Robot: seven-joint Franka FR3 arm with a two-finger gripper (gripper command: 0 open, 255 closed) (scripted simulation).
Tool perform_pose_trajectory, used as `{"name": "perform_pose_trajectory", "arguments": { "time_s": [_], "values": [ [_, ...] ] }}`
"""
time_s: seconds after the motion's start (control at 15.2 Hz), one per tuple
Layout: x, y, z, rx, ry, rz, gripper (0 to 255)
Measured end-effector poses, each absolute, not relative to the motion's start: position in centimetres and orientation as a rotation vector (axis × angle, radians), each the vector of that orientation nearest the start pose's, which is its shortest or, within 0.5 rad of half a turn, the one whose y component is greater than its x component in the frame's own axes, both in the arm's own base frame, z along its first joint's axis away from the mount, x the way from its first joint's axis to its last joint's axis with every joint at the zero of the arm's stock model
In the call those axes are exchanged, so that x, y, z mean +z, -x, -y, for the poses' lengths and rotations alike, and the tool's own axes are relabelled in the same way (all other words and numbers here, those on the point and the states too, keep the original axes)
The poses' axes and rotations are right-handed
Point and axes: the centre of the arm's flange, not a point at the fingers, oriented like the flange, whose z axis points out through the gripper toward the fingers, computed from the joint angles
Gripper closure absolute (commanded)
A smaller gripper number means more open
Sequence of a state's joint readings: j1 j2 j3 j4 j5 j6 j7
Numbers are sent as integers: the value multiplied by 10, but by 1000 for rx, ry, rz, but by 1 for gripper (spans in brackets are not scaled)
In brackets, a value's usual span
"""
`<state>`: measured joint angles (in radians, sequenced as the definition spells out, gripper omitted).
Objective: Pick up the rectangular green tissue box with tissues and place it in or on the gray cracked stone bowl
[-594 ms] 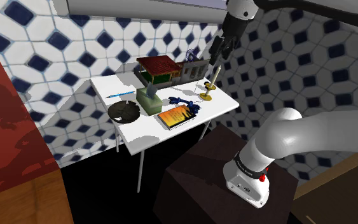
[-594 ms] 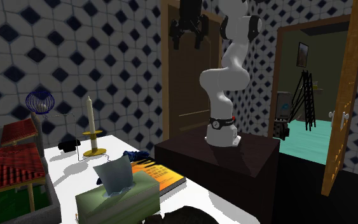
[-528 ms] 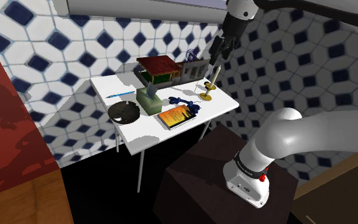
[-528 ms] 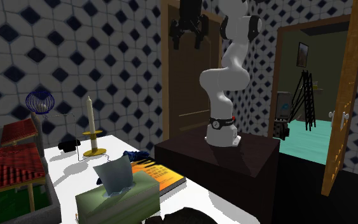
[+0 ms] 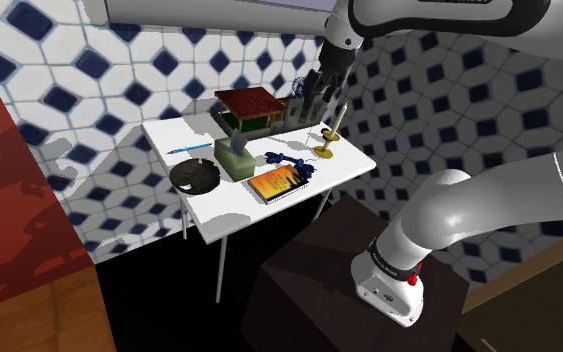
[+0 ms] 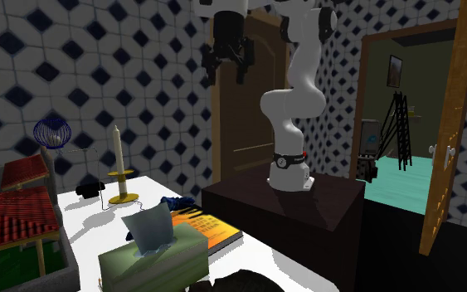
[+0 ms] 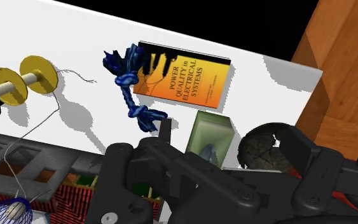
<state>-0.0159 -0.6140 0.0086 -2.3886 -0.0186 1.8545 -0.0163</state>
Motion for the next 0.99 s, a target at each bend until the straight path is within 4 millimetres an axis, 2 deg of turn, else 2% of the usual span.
{"name": "perform_pose_trajectory", "arguments": {
  "time_s": [0.66, 0.99],
  "values": [
    [464, -483, 17, -130, 3094, 63, 0],
    [419, -533, 13, -132, 3059, 84, 0]
  ]
}}
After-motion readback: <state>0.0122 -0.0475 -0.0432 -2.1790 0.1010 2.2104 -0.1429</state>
